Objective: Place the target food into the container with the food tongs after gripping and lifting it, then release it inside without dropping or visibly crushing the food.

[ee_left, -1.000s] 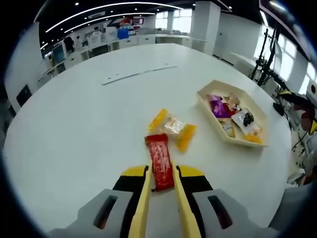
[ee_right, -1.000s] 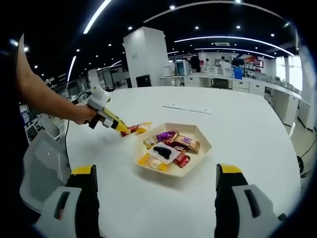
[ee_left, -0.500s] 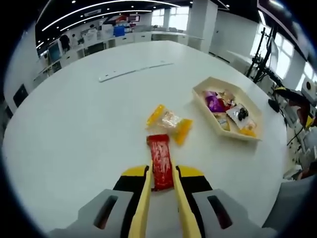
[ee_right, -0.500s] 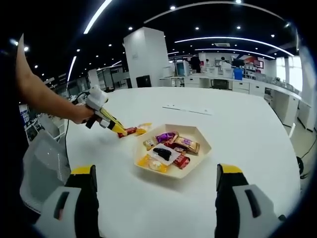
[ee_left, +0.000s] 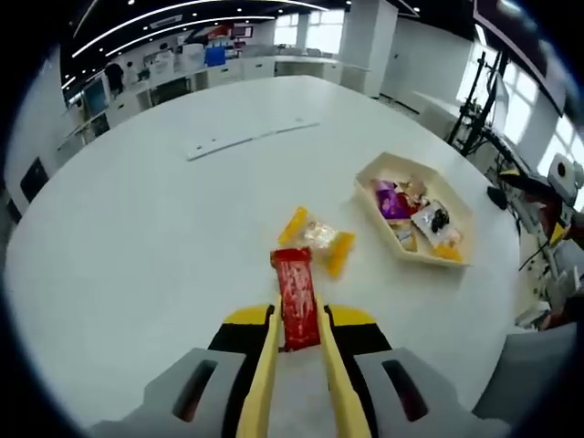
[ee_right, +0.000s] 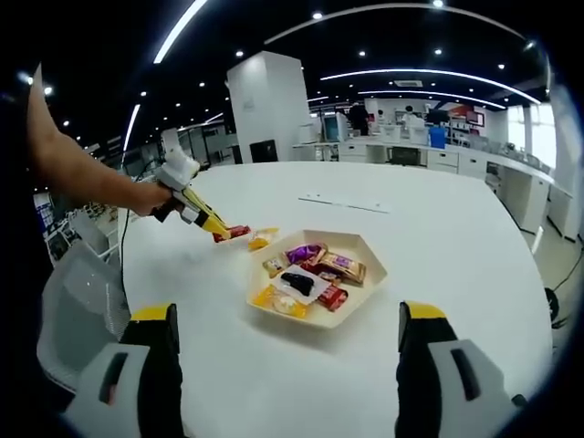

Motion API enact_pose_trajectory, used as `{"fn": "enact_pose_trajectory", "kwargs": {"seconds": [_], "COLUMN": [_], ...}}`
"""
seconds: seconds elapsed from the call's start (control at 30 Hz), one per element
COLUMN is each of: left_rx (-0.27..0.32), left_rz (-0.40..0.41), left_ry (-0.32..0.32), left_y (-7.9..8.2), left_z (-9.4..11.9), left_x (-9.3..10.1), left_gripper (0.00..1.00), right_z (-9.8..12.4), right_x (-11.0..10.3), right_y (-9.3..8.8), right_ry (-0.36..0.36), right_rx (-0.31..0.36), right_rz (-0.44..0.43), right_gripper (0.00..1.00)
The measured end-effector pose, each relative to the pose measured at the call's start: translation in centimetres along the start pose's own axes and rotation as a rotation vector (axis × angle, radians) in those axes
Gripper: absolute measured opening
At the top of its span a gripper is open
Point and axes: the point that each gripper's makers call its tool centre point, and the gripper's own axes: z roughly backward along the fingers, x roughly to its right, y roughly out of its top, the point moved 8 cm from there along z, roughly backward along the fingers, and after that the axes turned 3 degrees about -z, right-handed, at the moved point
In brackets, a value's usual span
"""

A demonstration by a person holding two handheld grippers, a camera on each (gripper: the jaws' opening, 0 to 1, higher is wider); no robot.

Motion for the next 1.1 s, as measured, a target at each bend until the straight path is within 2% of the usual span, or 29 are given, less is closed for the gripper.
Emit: {"fn": "enact_pose_trajectory", "kwargs": {"seconds": [0.1,0.53,0.83,1.1], "left_rx": [-0.002,-0.026,-0.03,-0.03], "left_rz": [-0.04,-0.072,-0.087,-0.124], "left_ry": [-0.02,-0.04,-0.049,-0.094], "left_y": [0.9,3.3,3.9,4.9], "left_z": [0.6,2.2,2.5,2.7], "left_x": [-0.1,-1.9,-1.7,-0.8], "left_gripper": [0.18,0.18,0.18,0.18], "right_z": [0.1,0.1,0.3,0.6], "right_x": [0.1,0.1,0.5,1.0], "right_y": [0.0,0.3,0.4,0.4], "right_ry": [-0.004,-0.005,-0.013,-0.012], "right_rx": [0.004,0.012,0.017,0.02], "right_rz": [0.0,0.006,0.016,0.042], "right_gripper": [0.99,1.0,1.0,1.0]}}
